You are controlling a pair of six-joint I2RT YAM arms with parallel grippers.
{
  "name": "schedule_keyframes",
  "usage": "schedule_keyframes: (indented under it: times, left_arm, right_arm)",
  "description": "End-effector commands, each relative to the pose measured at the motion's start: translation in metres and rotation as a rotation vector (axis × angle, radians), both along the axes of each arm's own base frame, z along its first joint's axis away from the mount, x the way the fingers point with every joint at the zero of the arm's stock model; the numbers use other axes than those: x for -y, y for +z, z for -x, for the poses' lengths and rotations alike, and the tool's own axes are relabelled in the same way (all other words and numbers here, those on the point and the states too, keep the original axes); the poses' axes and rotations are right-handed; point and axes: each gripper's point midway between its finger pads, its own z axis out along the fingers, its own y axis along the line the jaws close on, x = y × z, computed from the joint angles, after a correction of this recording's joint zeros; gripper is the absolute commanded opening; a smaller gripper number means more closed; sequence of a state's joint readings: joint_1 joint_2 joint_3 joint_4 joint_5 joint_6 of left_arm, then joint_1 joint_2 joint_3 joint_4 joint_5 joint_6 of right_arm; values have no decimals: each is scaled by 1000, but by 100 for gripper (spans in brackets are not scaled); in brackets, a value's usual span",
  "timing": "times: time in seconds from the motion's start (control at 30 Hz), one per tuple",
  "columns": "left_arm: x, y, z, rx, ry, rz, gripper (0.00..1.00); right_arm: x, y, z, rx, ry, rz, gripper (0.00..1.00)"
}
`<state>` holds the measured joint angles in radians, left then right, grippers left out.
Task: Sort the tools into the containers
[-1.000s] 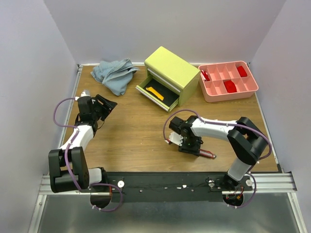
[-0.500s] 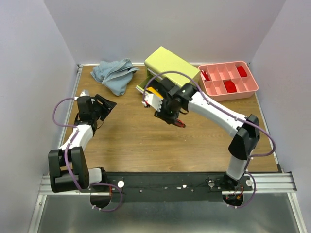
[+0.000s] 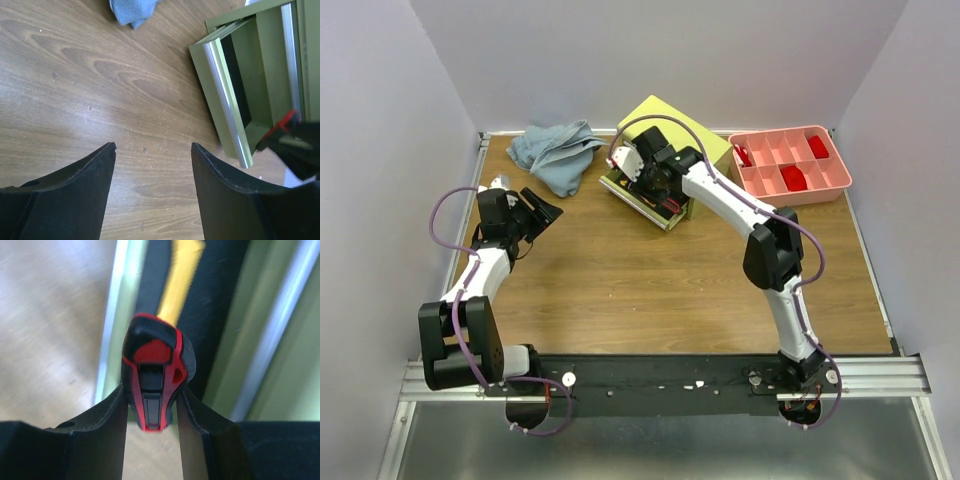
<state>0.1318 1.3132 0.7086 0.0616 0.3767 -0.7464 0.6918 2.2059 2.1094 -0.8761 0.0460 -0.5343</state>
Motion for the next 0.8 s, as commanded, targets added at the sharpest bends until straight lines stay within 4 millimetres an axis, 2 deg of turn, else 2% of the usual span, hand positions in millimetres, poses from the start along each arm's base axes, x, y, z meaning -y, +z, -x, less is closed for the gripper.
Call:
schedule_keyframes:
  times: [0.0,0.17,0.2,0.23,0.3,0.33,0.4,0.43,0.47,0.5,0.53,0.57,0.6,0.63,0.7,0.73,0.77]
  left_arm:
    - [1,4,0,30,-74,-52,70]
    - [5,2,-2,41,-98,-41,71]
    - [4,2,-4,46,-94,-42,71]
    - [6,0,-4,39,-91,-29,71]
    - [7,1,-9,50,-85,-17,71]
    - [9,-2,-11,40,-77,2,70]
    - [21,3,-17,61,-103,14,71]
    - [28,-1,-20,52,-121,20,71]
    - [35,-1,-21,53,-135,25,71]
    - [52,5,-26,80,-177,26,71]
    - [58,0,-29,71,-193,29,70]
    - [72,3,-31,90,-231,28,70]
    - [90,8,-33,107,-273,30,70]
    - [98,1,-35,95,-298,37,68]
    - [114,5,-44,114,-327,47,66]
    - [124,-4,-45,91,-348,56,65]
    - [128,-6,-49,93,-354,60,63]
  right_arm:
    - [-13,45,-65,272,-65,-133,14]
    - [-26,42,-72,278,-65,-194,15]
    - [-28,34,-72,254,-77,-201,20]
    - [-29,29,-72,241,-75,-200,36]
    - [-30,19,-68,224,-67,-172,51]
    - [-29,13,-67,214,-73,-159,63]
    - [-26,18,-60,182,-88,-157,69]
    - [-24,29,-57,182,-96,-169,73]
    - [-27,39,-50,156,-75,-202,74]
    - [-25,46,-42,123,-78,-216,74]
    - [-21,58,-42,135,-90,-236,74]
    - [-20,90,-35,151,-70,-307,74]
    - [-21,104,-38,187,-69,-350,73]
    - [-16,108,-37,195,-78,-368,73]
    - [-5,139,-49,282,-103,-424,72]
    - [0,147,-55,311,-128,-441,71]
    - [14,147,-68,342,-173,-436,71]
